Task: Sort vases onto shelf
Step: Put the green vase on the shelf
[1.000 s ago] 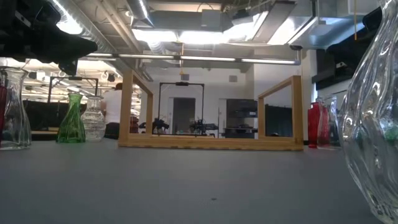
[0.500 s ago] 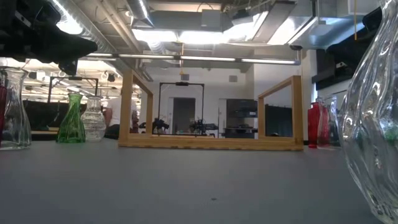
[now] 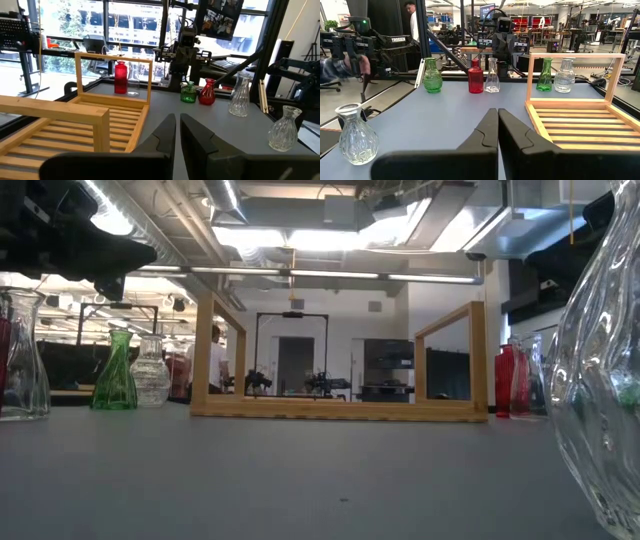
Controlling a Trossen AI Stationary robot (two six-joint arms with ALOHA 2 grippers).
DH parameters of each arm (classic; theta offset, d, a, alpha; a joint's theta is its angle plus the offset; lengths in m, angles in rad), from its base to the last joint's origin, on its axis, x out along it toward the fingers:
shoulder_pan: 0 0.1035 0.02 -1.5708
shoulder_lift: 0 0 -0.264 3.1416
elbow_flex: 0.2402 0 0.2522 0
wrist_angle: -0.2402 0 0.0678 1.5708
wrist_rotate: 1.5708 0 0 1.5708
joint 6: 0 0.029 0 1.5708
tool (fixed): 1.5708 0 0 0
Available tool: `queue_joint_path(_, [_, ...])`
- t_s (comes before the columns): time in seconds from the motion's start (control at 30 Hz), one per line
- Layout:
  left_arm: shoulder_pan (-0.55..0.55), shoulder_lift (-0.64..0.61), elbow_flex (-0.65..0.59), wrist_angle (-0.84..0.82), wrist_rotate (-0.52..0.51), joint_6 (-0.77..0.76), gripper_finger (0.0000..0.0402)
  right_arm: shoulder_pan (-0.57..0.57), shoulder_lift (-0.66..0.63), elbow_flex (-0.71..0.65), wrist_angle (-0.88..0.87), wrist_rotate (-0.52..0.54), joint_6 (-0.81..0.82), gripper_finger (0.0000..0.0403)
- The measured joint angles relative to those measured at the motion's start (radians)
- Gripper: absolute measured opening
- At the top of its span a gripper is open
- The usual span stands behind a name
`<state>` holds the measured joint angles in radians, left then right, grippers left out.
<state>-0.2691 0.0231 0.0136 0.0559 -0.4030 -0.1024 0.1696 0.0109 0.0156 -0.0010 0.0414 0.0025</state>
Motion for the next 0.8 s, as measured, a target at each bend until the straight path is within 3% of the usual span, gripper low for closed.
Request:
queue_joint_path(0.47, [0.0, 0.0, 0.0, 0.132, -0.006, 0.0, 0.0021, 0.0, 0.0, 0.0, 0.01, 0.01, -0.007, 0.0])
queue_joint_path(0.63, [0.001, 0.001, 0.0, 0.218, -0.124, 0.085, 0.0021, 0.0, 0.0, -0.002, 0.075, 0.029, 0.123, 0.0])
queue_joint_path(0.8, [0.019, 0.002, 0.0, 0.251, -0.153, 0.113, 0.0021, 0.0, 0.0, -0.002, 0.192, 0.11, 0.067, 0.0])
